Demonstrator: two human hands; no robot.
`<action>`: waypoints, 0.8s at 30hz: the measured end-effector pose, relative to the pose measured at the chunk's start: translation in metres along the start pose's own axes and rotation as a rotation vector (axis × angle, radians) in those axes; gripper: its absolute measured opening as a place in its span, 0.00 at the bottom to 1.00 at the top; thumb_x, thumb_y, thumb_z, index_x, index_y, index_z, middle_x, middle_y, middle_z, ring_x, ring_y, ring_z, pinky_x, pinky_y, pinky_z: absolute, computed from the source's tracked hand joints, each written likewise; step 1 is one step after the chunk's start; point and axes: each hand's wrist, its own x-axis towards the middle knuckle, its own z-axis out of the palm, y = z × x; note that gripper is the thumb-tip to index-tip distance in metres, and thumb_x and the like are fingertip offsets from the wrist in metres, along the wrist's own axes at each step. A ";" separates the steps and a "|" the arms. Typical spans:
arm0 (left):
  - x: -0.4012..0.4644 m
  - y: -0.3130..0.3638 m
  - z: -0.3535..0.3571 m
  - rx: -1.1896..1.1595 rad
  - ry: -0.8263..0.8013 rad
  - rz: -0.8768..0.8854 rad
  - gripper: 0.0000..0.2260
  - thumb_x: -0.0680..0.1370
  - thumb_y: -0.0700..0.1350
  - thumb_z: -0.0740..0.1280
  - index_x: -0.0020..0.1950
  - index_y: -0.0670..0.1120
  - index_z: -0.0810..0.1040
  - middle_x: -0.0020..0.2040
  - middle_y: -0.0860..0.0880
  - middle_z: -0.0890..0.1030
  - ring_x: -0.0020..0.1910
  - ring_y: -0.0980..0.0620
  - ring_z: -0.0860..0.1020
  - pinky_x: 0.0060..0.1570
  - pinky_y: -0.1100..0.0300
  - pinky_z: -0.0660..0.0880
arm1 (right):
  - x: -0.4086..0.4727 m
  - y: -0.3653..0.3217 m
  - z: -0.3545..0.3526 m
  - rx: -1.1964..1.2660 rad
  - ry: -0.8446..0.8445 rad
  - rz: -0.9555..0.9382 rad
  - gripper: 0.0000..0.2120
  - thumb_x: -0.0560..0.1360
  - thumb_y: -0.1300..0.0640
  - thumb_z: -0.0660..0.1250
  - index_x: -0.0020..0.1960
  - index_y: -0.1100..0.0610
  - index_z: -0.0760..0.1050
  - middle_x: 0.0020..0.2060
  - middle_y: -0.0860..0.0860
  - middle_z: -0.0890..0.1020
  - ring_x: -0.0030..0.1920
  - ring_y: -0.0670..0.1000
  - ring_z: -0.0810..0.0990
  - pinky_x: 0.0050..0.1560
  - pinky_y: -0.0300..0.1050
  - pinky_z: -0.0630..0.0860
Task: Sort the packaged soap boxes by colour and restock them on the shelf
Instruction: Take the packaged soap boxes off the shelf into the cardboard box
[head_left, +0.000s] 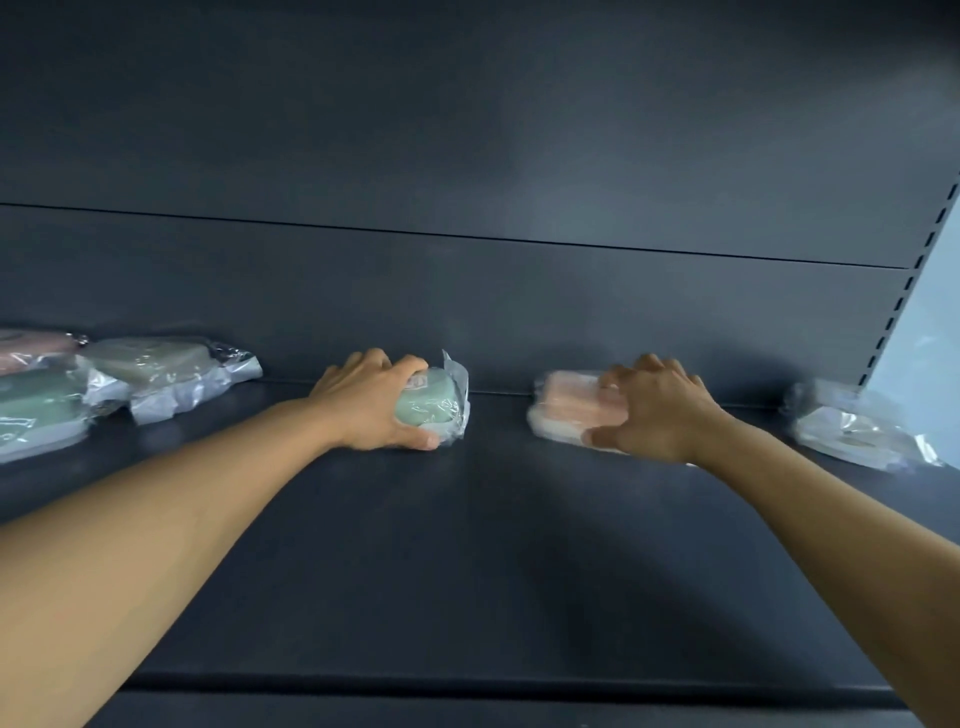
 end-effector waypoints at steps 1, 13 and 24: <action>-0.001 0.000 0.000 0.008 -0.014 0.000 0.42 0.65 0.68 0.70 0.73 0.58 0.57 0.68 0.50 0.67 0.67 0.47 0.64 0.64 0.50 0.64 | 0.000 -0.007 -0.005 0.046 0.023 -0.013 0.33 0.67 0.37 0.69 0.68 0.48 0.66 0.61 0.53 0.70 0.66 0.57 0.65 0.62 0.50 0.64; -0.050 -0.016 -0.018 -0.004 -0.125 -0.051 0.40 0.70 0.69 0.64 0.74 0.49 0.58 0.70 0.47 0.66 0.69 0.45 0.65 0.65 0.50 0.65 | -0.024 -0.056 0.010 0.119 -0.109 -0.093 0.45 0.63 0.35 0.72 0.73 0.47 0.58 0.63 0.54 0.68 0.66 0.57 0.65 0.65 0.53 0.62; -0.178 -0.093 -0.051 -0.127 -0.033 -0.114 0.43 0.66 0.68 0.70 0.74 0.49 0.61 0.69 0.50 0.69 0.67 0.48 0.69 0.64 0.51 0.69 | -0.120 -0.163 -0.026 0.137 -0.047 -0.110 0.45 0.60 0.35 0.73 0.71 0.47 0.61 0.61 0.53 0.71 0.64 0.56 0.68 0.63 0.52 0.66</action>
